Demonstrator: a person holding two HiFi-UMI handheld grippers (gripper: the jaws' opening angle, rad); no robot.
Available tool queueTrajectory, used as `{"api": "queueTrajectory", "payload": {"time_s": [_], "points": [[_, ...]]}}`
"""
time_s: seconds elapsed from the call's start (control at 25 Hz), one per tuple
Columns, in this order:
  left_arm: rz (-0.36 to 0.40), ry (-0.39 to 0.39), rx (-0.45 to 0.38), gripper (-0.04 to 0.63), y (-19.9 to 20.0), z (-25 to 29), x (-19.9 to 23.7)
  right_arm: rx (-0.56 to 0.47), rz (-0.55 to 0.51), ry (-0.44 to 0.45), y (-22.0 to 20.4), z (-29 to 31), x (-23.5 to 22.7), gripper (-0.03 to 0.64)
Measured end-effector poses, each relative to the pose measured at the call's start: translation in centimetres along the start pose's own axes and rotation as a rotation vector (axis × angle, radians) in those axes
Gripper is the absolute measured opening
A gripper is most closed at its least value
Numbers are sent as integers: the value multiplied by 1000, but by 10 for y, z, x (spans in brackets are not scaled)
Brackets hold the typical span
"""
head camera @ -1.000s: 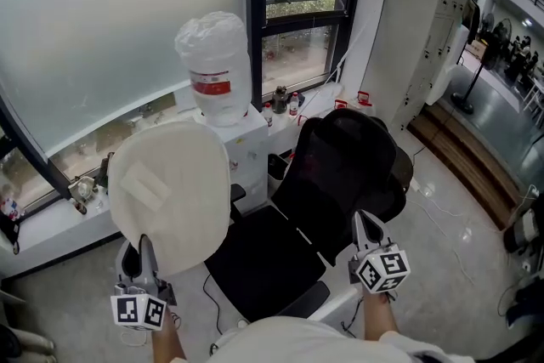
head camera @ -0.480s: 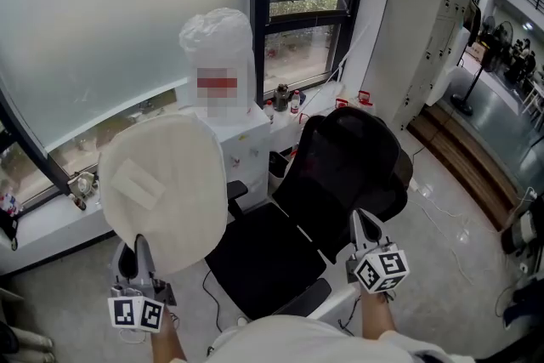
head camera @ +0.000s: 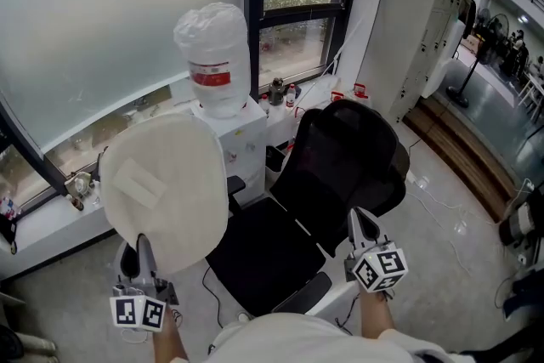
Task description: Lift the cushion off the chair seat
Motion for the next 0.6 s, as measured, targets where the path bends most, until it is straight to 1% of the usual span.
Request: {"api": "queueTrajectory", "payload": {"time_s": [0.2, 0.6], "points": [[-6, -9, 2, 72, -2, 2, 0, 7, -6, -9, -1, -2, 1, 0], [-18, -25, 13, 72, -6, 0, -5, 31, -43, 12, -3, -4, 6, 0]]}}
Point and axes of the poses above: the fingertips, and each gripper's own axes: z forward along the fingers, x to its left, y out of its top, the point moved 5 cm from there along -z, backward along the fingers, and after that the axes turned 9 degrees about -x, right-handed, at the moved point
